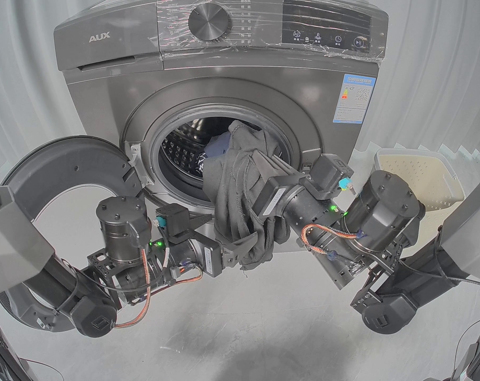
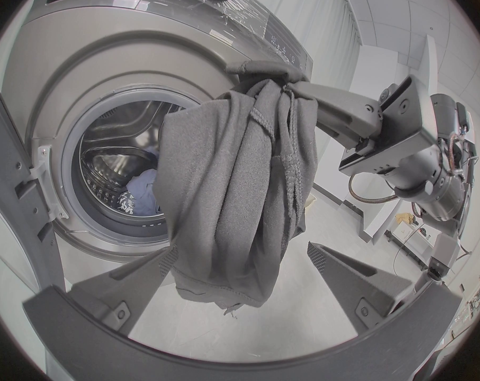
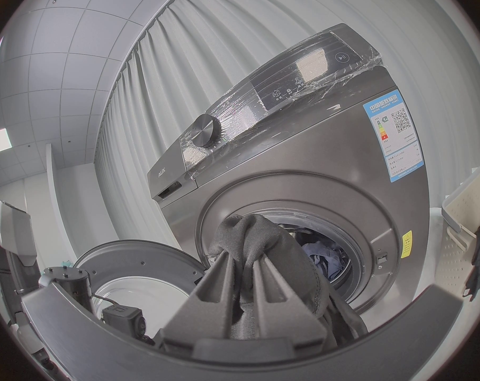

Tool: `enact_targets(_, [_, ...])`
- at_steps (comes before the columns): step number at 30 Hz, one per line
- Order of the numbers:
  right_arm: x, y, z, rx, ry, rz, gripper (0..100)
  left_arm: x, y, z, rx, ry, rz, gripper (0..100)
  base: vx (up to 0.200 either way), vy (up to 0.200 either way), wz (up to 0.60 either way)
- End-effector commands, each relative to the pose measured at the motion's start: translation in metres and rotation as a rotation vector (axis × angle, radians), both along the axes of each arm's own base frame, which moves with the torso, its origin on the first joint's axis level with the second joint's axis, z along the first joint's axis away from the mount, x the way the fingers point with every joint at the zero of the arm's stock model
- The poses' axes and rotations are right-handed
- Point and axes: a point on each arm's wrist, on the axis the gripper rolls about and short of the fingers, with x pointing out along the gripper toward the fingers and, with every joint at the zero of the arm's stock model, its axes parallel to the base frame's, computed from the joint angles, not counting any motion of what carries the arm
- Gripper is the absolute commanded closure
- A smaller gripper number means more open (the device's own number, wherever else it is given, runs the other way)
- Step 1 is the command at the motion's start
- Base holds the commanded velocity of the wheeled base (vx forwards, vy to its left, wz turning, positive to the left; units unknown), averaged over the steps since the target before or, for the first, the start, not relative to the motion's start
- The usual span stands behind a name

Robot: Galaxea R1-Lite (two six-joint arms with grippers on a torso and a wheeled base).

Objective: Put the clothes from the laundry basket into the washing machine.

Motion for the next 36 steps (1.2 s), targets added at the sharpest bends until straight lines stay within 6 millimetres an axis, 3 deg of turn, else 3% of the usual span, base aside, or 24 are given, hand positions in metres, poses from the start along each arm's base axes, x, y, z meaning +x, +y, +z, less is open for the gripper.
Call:
enact_targets(1, [0.000,0.000,0.001,0.002,-0.003,-0.001,100,0.004,-0.008,-0.008,0.007,0.014,-0.011,0,0.000,0.000,0.00])
enact_targets(12, [0.000,-0.001,0.000,0.003,-0.001,0.000,100,0.020,-0.019,-0.024,-0.013,-0.029,0.042,0,0.000,0.000,0.00])
enact_targets(26, [0.005,-0.005,-0.001,-0.003,0.003,-0.021,100,0.014,0.013,-0.013,-0.022,-0.068,0.161,0,0.000,0.000,0.00])
enact_targets(36, [0.006,-0.005,-0.002,-0.004,0.004,-0.022,100,0.013,0.020,-0.014,-0.013,-0.064,0.176,0,0.000,0.000,0.00])
